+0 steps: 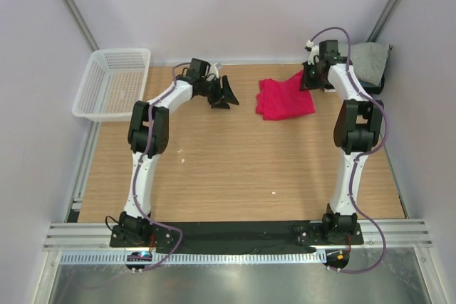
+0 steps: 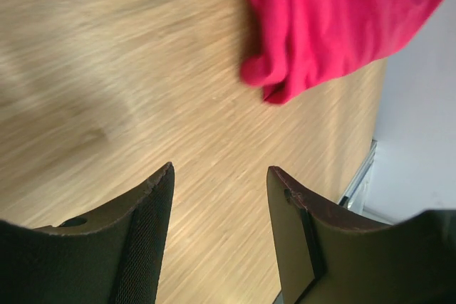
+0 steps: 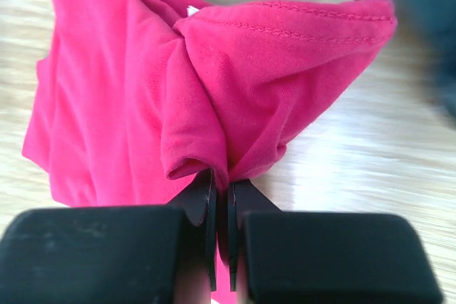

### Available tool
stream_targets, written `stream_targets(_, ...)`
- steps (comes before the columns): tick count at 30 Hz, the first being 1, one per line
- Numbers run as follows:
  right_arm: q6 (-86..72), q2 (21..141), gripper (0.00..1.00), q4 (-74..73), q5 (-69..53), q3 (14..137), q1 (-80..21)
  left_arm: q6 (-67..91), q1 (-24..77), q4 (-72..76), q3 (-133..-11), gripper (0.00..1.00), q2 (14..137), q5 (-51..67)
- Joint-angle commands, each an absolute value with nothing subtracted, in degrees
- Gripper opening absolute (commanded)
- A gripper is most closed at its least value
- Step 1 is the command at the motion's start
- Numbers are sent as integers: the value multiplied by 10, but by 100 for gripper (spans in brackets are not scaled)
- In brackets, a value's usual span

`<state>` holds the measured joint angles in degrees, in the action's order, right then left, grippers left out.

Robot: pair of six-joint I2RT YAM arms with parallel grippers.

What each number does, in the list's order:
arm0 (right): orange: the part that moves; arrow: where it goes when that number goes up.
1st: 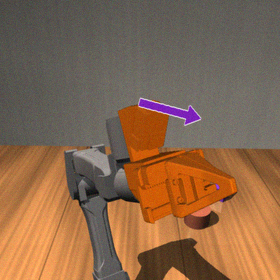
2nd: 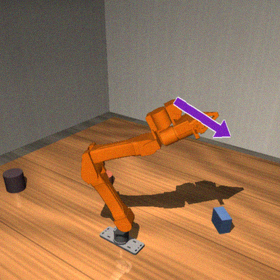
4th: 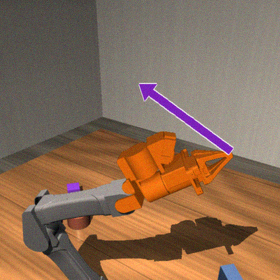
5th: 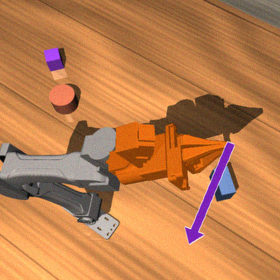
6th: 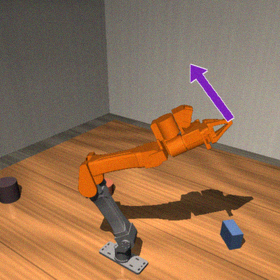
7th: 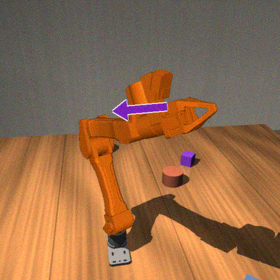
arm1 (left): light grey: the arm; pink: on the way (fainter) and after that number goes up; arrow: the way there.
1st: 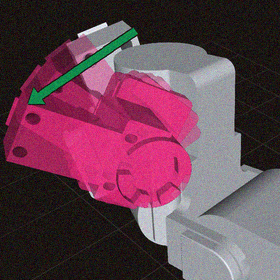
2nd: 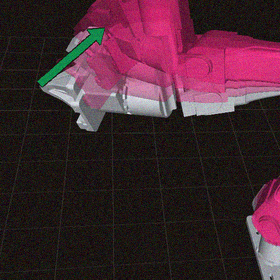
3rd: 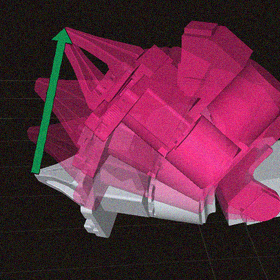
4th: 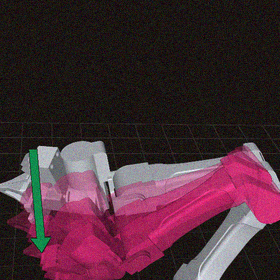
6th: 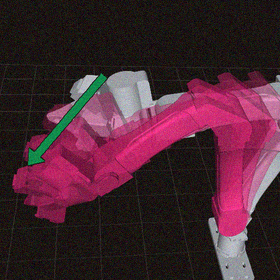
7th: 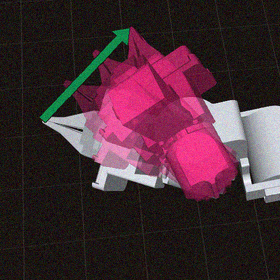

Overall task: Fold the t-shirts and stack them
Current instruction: Neatly place the folded tshirt to the corner

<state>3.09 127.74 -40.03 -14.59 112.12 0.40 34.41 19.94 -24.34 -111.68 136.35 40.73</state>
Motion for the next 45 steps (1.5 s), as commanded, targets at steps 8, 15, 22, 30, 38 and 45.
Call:
stream_targets(8, 146, 1270, 1, -433, -80, 1321, 22, 317, 197, -253, -1107, 56, 1307, 401)
stream_targets(15, 156, 1283, 1, -386, -48, 1375, 40, 322, 207, -250, -1095, 56, 1300, 400)
stream_targets(22, 164, 1296, 1, -356, -26, 1421, 68, 316, 213, -250, -1094, 56, 1296, 393)
stream_targets(30, 158, 1309, 1, -327, -21, 1454, 119, 316, 228, -251, -1092, 56, 1298, 390)
stream_targets(38, 145, 1327, 1, -303, -15, 1486, 167, 316, 238, -251, -1092, 56, 1301, 388)
stream_targets(45, 155, 1350, 1, -280, -10, 1487, 178, 314, 247, -252, -1090, 56, 1300, 385)
